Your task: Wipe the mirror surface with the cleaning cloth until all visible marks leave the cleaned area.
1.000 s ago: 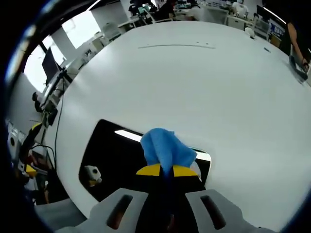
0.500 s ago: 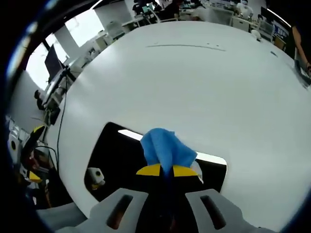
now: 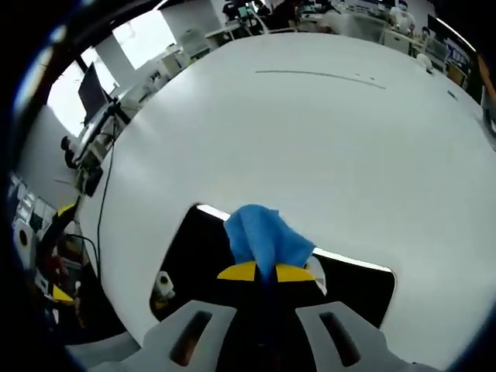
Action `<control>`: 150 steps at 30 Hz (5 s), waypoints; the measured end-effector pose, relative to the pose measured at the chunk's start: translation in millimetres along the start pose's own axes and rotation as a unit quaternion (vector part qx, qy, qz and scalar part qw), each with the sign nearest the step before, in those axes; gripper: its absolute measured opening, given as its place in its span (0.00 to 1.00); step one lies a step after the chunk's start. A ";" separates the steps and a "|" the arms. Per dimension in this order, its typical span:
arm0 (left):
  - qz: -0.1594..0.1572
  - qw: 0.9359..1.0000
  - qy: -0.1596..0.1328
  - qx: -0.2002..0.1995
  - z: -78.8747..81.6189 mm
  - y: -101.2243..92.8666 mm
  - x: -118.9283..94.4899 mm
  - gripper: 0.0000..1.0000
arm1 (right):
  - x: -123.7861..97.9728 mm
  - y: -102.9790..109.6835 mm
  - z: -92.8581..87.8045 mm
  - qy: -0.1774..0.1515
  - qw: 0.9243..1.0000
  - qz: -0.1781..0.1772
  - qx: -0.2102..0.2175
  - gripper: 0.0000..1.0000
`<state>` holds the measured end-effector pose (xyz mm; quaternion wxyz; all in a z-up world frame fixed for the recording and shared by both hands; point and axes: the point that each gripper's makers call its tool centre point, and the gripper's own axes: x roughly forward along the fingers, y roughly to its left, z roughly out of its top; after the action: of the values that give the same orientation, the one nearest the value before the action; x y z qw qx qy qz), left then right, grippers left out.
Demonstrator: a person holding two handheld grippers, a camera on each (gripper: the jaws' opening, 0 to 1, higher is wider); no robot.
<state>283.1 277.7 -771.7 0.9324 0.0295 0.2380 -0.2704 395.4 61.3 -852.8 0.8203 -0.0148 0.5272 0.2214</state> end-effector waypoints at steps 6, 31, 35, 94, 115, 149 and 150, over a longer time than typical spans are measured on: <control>0.005 1.000 -0.001 -0.011 -3.3 5.1 -1.5 1.00 | 6.8 16.9 7.5 -0.001 1.000 0.007 -0.017 0.01; 0.019 1.000 0.003 -0.023 -8.9 11.5 -12.3 1.00 | 29.6 68.0 31.9 0.002 0.998 0.035 -0.058 0.01; 0.021 1.000 0.002 -0.023 -7.7 12.7 -13.0 1.00 | 27.8 68.2 30.4 0.003 0.998 0.037 -0.060 0.01; 0.022 1.000 -0.023 0.001 19.2 6.1 -16.3 1.00 | 12.4 89.8 -13.7 0.003 0.993 0.070 -0.097 0.01; 0.014 1.000 -0.020 0.007 21.2 0.8 -8.3 1.00 | 1.9 70.3 -24.0 0.008 0.991 0.076 -0.110 0.01; 0.004 1.000 -0.021 0.014 26.6 -7.6 0.1 1.00 | -16.5 23.7 -42.4 0.018 0.991 0.078 -0.110 0.01; 0.004 1.000 -0.021 0.014 26.8 -7.9 0.3 1.00 | -17.2 21.9 -43.1 0.018 0.991 0.079 -0.109 0.01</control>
<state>290.6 265.8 -747.5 0.9378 0.0373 0.2143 -0.2707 344.2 64.0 -852.3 0.7841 -0.0662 0.5144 0.3409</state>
